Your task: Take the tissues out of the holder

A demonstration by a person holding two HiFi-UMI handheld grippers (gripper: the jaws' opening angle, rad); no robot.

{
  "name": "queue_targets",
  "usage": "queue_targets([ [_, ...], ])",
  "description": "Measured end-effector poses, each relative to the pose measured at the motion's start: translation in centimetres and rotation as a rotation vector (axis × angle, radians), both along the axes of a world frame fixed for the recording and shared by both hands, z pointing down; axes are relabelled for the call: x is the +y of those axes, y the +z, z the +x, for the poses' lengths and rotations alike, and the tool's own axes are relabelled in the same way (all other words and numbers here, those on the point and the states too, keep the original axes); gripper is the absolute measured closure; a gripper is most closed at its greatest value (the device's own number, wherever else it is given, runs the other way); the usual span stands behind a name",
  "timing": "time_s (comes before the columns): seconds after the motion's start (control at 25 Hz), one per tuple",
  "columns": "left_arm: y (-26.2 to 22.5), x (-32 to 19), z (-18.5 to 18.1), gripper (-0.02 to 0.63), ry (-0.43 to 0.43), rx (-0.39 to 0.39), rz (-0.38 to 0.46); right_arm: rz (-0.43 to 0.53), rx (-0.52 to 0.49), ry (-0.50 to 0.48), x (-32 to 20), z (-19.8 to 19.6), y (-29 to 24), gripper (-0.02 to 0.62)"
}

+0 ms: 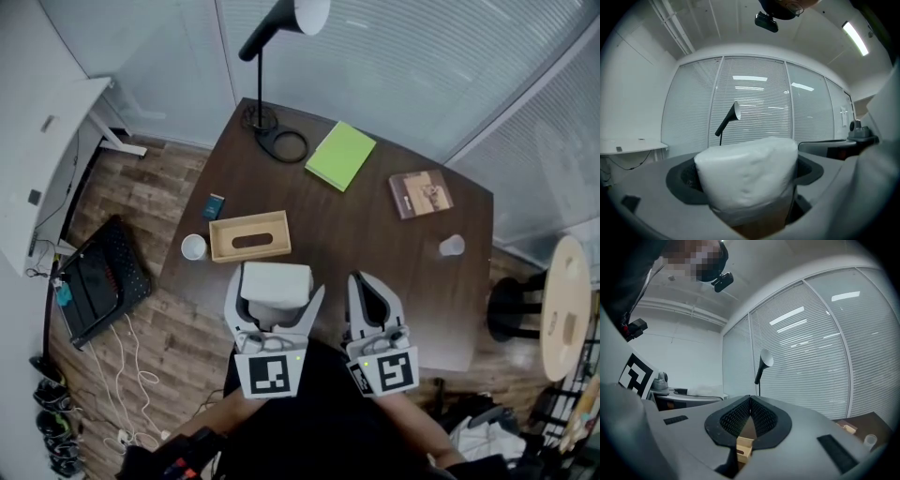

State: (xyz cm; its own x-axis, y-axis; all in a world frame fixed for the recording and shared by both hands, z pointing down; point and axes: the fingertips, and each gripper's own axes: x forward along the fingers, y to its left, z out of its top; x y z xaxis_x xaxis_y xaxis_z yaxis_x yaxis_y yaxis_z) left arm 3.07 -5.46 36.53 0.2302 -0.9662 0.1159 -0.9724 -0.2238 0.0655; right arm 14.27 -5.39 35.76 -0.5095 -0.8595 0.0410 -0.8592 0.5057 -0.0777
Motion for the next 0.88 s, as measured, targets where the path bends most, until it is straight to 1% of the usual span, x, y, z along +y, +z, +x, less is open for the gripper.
queue_targets([
  [0.24,-0.2,1.7,0.8,0.087,-0.025,0.018,0.014,0.015,-0.002,-0.013,1.6,1.2,-0.2,0.584],
  [0.44,-0.4,2.9,2.3,0.087,-0.019,-0.009,0.046,0.067,0.006,0.006,3.0,2.7,-0.8,0.584],
  [0.52,-0.2,3.4,2.8,0.087,-0.013,-0.019,0.046,0.080,0.016,0.012,3.6,3.0,-0.8,0.584],
  [0.68,-0.3,4.1,3.3,0.087,-0.016,-0.017,0.053,0.090,0.026,0.023,4.2,3.7,-0.5,0.584],
  [0.88,-0.4,4.6,4.4,0.087,0.001,-0.036,0.069,0.091,0.026,0.044,4.6,4.7,-0.2,0.584],
])
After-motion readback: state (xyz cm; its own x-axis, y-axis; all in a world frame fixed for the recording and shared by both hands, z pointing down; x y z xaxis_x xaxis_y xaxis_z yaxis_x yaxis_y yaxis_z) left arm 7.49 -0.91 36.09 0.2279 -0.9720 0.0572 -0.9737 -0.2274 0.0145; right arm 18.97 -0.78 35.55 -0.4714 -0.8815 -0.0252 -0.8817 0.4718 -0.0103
